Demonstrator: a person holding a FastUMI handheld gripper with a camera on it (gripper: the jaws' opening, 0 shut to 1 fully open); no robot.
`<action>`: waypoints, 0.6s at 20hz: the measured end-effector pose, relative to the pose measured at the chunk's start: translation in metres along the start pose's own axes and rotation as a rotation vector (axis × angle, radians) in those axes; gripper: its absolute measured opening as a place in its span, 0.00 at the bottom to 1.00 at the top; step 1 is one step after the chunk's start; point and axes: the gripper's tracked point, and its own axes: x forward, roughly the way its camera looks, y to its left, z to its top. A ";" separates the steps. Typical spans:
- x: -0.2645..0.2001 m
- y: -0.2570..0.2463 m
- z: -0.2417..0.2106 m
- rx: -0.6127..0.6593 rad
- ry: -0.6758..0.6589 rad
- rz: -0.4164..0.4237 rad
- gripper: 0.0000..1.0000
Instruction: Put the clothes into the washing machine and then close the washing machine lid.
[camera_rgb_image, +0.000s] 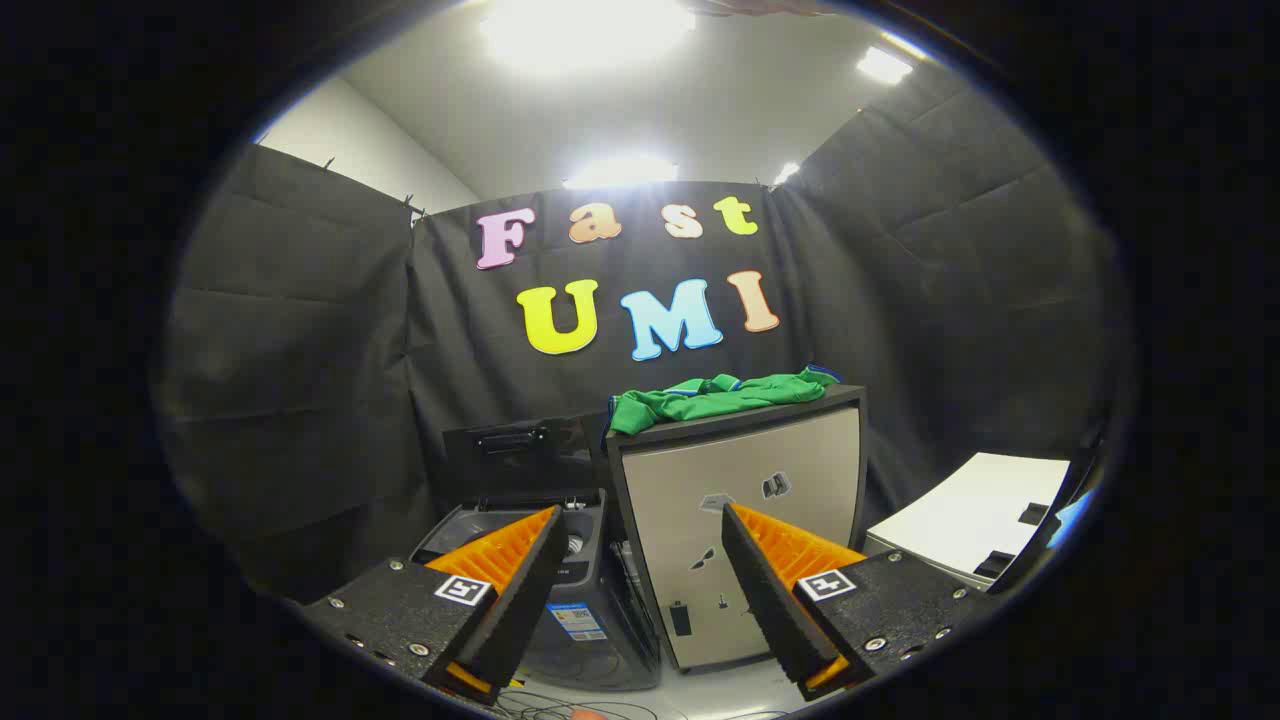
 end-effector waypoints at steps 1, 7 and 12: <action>0.001 0.001 0.000 -0.002 0.002 -0.001 0.96; 0.005 0.003 -0.002 -0.010 0.008 -0.001 0.96; 0.007 0.004 -0.005 0.000 0.018 0.001 0.96</action>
